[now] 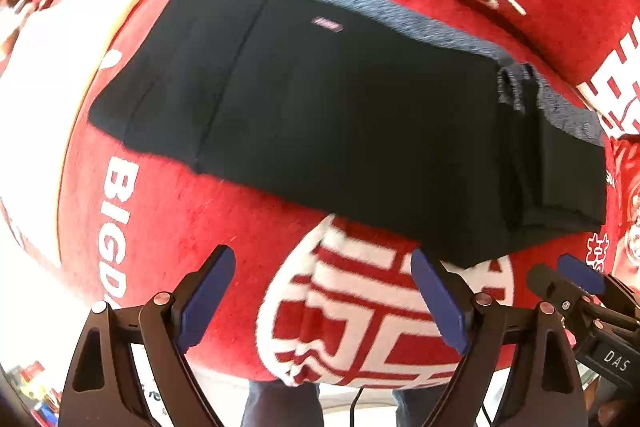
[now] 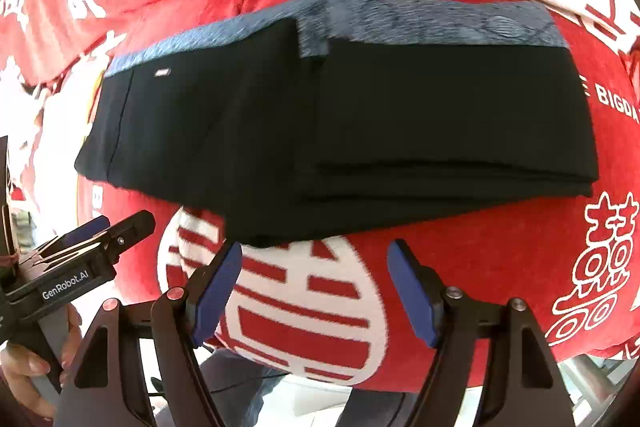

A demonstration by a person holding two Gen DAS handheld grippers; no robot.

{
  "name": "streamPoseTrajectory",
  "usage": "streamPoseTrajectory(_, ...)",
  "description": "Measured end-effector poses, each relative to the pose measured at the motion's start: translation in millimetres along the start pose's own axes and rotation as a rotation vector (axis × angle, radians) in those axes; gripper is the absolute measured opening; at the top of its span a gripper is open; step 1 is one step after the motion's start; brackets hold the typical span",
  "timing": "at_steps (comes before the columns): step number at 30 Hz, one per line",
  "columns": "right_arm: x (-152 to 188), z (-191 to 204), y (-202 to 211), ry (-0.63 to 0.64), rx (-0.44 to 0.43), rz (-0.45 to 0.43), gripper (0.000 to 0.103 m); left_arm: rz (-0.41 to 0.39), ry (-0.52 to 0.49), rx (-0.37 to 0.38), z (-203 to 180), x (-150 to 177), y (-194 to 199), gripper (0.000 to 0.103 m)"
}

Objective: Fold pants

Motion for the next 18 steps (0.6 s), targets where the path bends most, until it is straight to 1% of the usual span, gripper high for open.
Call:
streamPoseTrajectory(4, 1, 25, -1, 0.052, 0.004, 0.008, 0.078, -0.011, 0.044, 0.009, 25, 7, 5, 0.090)
streamPoseTrajectory(8, -2, 51, -3, 0.093, -0.001, 0.009, 0.078, -0.047, 0.108, 0.008, 58, 7, 15, 0.090)
streamPoseTrajectory(12, -3, 73, -8, 0.130, -0.010, 0.013, 0.078, -0.083, 0.152, 0.002, 86, 4, 23, 0.090)
streamPoseTrajectory(15, -2, 86, -15, 0.151, -0.013, 0.025, 0.078, -0.142, 0.189, 0.037, 109, -4, 31, 0.090)
streamPoseTrajectory(17, -1, 92, -17, 0.158, -0.013, 0.030, 0.078, -0.201, 0.231, 0.085, 126, -12, 35, 0.090)
streamPoseTrajectory(18, 0, 94, -19, 0.161, -0.014, 0.033, 0.078, -0.219, 0.257, 0.113, 135, -16, 34, 0.090)
Point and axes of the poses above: each gripper's, at about its wrist camera, not at the fingertips, and y roughly against the way its jaws point, z to its left, x to its underside, the point moved 3 cm from there along -y, roughly the way its jaws point, and after that the axes turned 13 degrees about x, right-handed, at the moved point
